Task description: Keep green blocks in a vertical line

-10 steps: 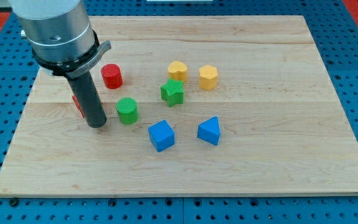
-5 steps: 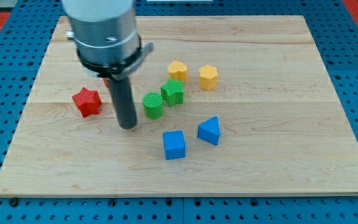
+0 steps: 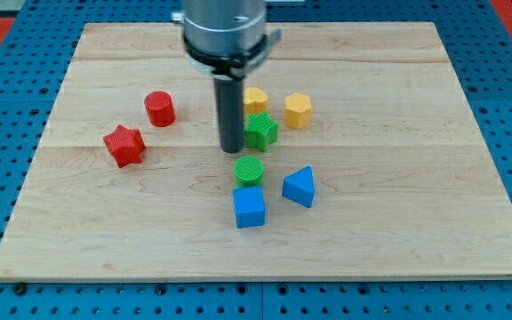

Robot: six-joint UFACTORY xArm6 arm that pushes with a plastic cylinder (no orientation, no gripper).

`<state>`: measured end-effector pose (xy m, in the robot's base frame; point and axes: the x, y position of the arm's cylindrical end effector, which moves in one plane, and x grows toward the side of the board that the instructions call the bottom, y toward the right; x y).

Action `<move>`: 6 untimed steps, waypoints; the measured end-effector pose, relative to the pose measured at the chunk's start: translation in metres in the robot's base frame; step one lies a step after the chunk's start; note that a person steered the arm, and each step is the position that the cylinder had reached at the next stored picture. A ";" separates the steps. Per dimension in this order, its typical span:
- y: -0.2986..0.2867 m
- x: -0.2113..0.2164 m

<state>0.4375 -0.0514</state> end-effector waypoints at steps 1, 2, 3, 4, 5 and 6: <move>-0.015 -0.035; 0.018 -0.034; 0.053 0.003; 0.099 0.015; 0.058 0.035; 0.001 0.041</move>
<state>0.4782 -0.0502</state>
